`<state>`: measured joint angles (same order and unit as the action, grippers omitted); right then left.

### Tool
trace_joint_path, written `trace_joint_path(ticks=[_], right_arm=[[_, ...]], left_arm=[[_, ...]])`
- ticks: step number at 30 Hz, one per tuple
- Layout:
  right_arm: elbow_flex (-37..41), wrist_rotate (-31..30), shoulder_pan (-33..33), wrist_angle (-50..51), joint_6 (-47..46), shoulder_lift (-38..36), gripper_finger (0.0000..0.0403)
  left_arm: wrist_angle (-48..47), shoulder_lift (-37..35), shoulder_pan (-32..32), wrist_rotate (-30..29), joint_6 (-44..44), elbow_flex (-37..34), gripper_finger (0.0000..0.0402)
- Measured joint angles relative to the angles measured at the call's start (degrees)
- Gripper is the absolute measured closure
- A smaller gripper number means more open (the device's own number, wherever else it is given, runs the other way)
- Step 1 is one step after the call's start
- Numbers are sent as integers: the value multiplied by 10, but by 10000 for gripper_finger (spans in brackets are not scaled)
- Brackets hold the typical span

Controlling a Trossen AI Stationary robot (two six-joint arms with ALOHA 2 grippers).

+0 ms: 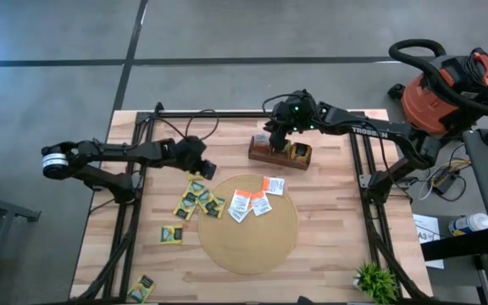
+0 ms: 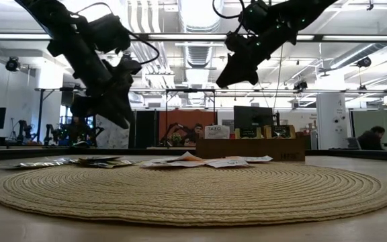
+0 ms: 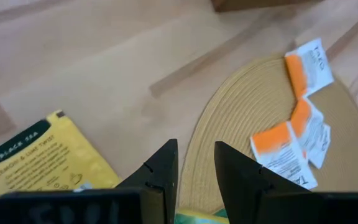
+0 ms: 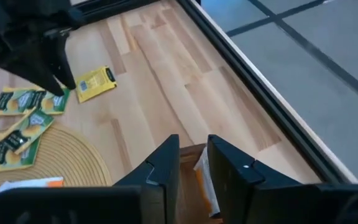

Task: Pick & Place Tea
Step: Put the orange tea bag into the left section of the wooden organizer

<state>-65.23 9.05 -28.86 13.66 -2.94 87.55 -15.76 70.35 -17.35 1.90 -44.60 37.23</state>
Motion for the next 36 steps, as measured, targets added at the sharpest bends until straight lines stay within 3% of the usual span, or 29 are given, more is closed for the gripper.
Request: trace_joint_path(ticks=[10, 18, 30, 36], right_arm=[[11, 1, 9, -6, -45, 42, 318], [-5, 127, 19, -4, -69, 119, 330], [-55, 158, 28, 3, -76, 211, 318], [-72, 174, 43, 59, -51, 222, 318]], left_arm=[[-7, 0, 4, -1, 11, 0, 303], [-35, 0, 12, 15, 10, -1, 303], [-62, 0, 13, 15, 23, -12, 303], [-36, 0, 14, 14, 66, -18, 303]])
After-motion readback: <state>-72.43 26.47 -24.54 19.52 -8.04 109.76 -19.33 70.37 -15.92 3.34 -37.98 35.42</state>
